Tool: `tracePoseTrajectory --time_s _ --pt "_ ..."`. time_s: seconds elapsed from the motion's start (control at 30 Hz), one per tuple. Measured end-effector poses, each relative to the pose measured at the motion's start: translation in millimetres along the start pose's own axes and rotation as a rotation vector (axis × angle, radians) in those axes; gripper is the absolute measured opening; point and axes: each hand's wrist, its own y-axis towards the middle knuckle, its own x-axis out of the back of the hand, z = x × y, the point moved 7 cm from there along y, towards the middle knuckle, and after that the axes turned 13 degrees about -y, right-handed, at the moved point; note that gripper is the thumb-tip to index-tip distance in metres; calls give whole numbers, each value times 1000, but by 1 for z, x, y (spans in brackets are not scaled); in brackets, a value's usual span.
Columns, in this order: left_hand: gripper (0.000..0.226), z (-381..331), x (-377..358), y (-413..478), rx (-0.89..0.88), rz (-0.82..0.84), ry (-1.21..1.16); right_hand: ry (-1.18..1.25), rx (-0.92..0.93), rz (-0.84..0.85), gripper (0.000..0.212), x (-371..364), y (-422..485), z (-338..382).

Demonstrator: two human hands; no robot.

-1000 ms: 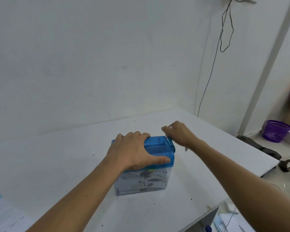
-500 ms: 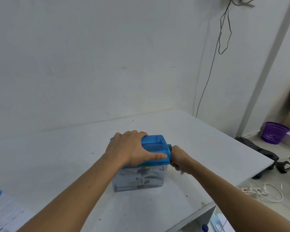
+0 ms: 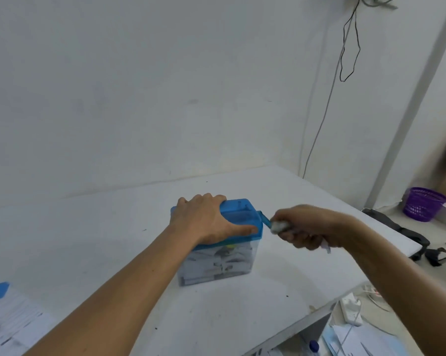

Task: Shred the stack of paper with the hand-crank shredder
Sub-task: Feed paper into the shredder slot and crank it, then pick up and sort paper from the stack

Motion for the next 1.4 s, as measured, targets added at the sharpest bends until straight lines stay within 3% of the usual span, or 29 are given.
tracePoseTrajectory --time_s 0.17,0.37,0.53,0.6,0.7,0.87,1.1,1.23,1.4 --pt "99 -4 -5 -2 -19 13 8 432 111 -148 43 32 25 24" --pt "98 -5 -3 -2 -30 7 7 469 56 -294 42 26 93 29" --pt "96 -7 -4 -2 -36 -3 11 500 -27 -297 19 -5 119 3" --pt "97 -5 -4 -2 -28 -5 6 451 -29 -304 17 -9 120 -1" --pt "102 -5 -5 -3 -23 0 15 278 -154 -233 33 -25 108 -20" --pt "107 -5 -5 -5 -28 31 7 -6 -269 -102 28 -32 75 -26" --pt "105 -8 -2 -12 -36 71 13 -279 -231 -185 38 -23 60 -12" --pt "106 -9 -1 -13 -19 92 5 -206 -155 -316 59 -8 65 -21" --pt "112 -5 4 -10 17 97 47 -120 -69 -370 43 13 53 -18"
